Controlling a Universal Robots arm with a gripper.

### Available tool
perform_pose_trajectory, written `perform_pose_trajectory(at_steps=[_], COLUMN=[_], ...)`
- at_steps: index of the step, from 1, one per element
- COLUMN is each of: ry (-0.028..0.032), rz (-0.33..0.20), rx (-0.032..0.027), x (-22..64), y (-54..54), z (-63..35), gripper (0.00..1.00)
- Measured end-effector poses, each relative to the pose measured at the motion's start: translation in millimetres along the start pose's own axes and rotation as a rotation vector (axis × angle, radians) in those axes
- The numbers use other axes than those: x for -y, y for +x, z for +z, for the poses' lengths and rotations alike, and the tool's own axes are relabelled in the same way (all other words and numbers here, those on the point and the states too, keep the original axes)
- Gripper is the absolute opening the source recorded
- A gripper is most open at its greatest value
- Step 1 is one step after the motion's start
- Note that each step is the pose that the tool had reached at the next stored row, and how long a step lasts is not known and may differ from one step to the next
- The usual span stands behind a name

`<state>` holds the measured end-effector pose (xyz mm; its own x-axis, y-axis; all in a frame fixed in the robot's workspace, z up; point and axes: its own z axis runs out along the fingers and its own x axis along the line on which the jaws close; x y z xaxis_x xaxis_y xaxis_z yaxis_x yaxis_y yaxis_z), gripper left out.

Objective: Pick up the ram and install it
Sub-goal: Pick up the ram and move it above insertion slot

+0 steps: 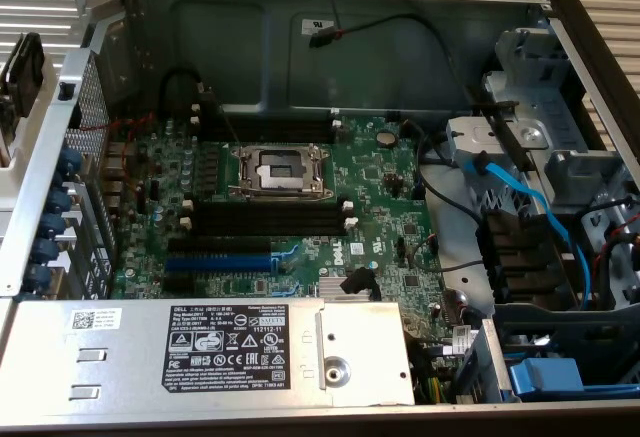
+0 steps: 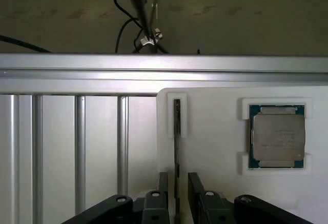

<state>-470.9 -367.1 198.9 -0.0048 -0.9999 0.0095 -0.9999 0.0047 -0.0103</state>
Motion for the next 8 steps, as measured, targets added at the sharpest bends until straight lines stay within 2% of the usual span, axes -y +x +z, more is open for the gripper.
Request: perform_pose_trajectory(at_steps=[1, 3, 4, 8], ry=[0.0000, 0.0000, 0.0000, 0.0000], rz=[0.000, 0.000, 0.000, 0.000], rx=[0.0000, 0.0000, 0.0000, 0.0000], x=[0.0, 0.0, 0.0, 0.0], y=[0.0, 0.0, 0.0, 0.0], z=[0.0, 0.0, 0.0, 0.0], gripper=[0.22, 0.22, 0.15, 0.15])
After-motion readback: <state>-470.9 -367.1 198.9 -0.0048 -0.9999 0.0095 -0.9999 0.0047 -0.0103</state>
